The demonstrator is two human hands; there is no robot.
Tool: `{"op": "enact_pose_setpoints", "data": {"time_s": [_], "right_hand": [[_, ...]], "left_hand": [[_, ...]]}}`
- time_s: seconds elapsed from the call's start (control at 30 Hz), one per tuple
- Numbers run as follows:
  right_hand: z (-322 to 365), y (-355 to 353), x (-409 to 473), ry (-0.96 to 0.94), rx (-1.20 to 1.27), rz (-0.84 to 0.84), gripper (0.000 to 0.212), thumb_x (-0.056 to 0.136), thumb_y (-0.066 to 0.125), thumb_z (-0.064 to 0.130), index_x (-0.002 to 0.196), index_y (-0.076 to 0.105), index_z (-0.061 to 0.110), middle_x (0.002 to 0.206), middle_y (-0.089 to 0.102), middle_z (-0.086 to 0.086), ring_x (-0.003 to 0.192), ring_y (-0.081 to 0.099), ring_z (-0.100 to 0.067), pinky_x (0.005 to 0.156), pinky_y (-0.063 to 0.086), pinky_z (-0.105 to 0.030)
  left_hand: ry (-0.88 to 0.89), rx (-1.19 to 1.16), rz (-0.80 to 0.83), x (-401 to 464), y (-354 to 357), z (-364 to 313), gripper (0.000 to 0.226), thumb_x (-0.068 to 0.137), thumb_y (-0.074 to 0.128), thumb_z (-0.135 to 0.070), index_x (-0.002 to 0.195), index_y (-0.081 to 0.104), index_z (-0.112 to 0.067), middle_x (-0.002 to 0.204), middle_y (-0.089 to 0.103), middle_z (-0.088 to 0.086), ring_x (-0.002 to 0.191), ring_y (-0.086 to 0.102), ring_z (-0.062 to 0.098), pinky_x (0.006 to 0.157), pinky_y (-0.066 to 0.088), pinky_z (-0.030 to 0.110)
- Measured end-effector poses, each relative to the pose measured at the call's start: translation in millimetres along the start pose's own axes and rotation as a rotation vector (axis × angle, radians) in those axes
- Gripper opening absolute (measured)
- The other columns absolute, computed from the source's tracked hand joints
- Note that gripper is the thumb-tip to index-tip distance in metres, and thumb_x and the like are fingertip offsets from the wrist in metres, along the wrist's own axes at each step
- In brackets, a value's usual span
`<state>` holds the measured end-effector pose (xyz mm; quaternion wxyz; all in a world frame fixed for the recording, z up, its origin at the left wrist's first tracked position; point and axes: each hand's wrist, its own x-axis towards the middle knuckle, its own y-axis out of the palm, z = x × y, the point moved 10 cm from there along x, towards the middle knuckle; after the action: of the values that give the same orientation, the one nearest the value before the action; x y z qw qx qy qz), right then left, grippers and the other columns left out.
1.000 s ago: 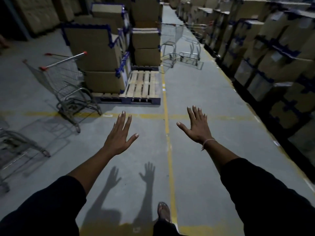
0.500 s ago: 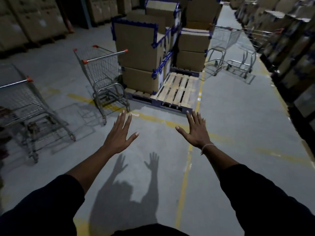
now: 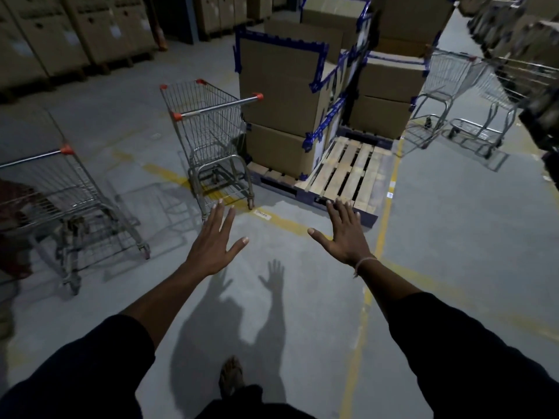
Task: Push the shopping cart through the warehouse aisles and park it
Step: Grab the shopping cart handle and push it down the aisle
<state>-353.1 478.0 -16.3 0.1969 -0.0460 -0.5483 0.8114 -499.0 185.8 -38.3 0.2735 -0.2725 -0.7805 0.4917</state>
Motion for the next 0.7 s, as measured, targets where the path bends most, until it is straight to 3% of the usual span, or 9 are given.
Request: {"op": "enact_pose_setpoints", "data": {"time_s": [0.4, 0.7], "right_hand": [[57.6, 67.3, 231.2, -0.007, 0.026, 0.031, 0.100, 0.088, 0.033, 0.090, 0.165, 0.009, 0.032, 0.173, 0.003, -0.001, 0.159, -0.003, -0.025, 0.126, -0.002, -0.054], [63.6, 108.3, 431.8, -0.139, 0.039, 0.057, 0.099, 0.089, 0.035, 0.088, 0.165, 0.011, 0.029, 0.173, 0.001, 0.000, 0.159, -0.004, -0.024, 0.125, 0.004, -0.058]], "left_hand": [[-0.028, 0.061, 0.041, 178.4, -43.3, 142.8, 0.092, 0.094, 0.022, -0.079, 0.164, -0.010, -0.028, 0.169, -0.026, -0.001, 0.155, -0.025, 0.016, 0.128, -0.001, 0.050], [-0.142, 0.072, 0.017, 324.5, -26.8, 223.3, 0.099, 0.088, 0.006, -0.086, 0.165, -0.005, -0.025, 0.170, -0.022, 0.004, 0.156, -0.021, 0.022, 0.128, 0.002, 0.052]]}}
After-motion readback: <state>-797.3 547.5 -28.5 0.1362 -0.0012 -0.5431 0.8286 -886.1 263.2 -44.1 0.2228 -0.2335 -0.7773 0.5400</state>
